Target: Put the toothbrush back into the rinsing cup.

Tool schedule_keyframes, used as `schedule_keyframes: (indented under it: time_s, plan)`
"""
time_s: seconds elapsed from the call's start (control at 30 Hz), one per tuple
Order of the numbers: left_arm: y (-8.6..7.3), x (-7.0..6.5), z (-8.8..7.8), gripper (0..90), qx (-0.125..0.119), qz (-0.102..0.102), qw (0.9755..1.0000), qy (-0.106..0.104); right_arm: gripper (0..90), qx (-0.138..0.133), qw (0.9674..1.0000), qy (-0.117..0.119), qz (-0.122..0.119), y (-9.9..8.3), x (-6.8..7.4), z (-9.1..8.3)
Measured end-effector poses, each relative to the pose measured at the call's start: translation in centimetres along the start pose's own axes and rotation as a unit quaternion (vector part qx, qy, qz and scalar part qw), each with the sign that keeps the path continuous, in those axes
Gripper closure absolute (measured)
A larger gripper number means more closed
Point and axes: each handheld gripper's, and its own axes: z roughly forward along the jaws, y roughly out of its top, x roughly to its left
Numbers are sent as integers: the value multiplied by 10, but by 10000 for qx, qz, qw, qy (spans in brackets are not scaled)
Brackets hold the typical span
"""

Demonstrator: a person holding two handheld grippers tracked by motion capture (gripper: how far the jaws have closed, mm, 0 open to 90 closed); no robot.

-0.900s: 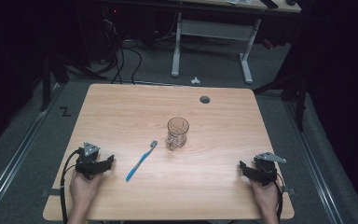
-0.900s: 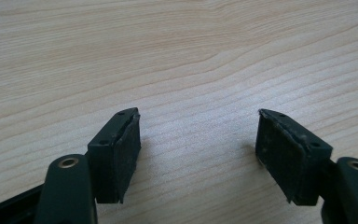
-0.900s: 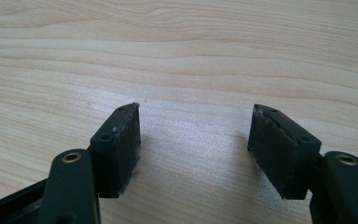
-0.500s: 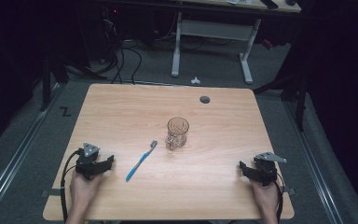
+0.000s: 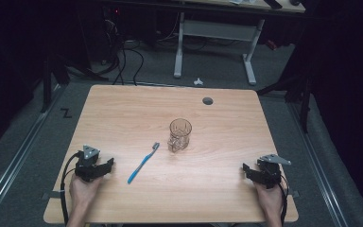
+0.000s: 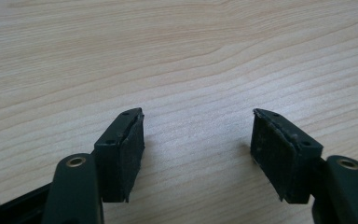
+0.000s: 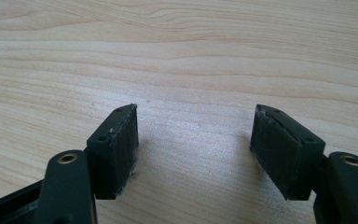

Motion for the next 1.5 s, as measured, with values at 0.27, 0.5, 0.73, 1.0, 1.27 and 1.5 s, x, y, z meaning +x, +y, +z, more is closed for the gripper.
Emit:
schedule_keyframes:
  time_s: [0.27, 0.5, 0.73, 1.0, 1.27, 1.5]
  plan:
    - [2, -1, -7, 350, -48, 88, 9999, -33, 323, 22, 10000, 33, -57, 0, 1, 0]
    - [9, -4, -18, 358, -66, 246, 9996, -75, 321, 22, 10000, 44, -53, 0, 1, 0]
    - [10, -7, -21, 388, 10, 296, 9994, -171, 320, 23, 10000, 38, -67, 0, 1, 0]
    - [13, -11, -30, 400, -78, 419, 9989, -178, 320, 20, 10000, 32, -71, 0, 1, 0]
    - [17, -18, -37, 430, -106, 564, 9980, -264, 319, 24, 10000, 41, -67, 0, 1, 0]
    - [21, -23, -42, 420, -40, 597, 9974, -396, 318, 18, 10000, 67, -72, 0, 1, 0]
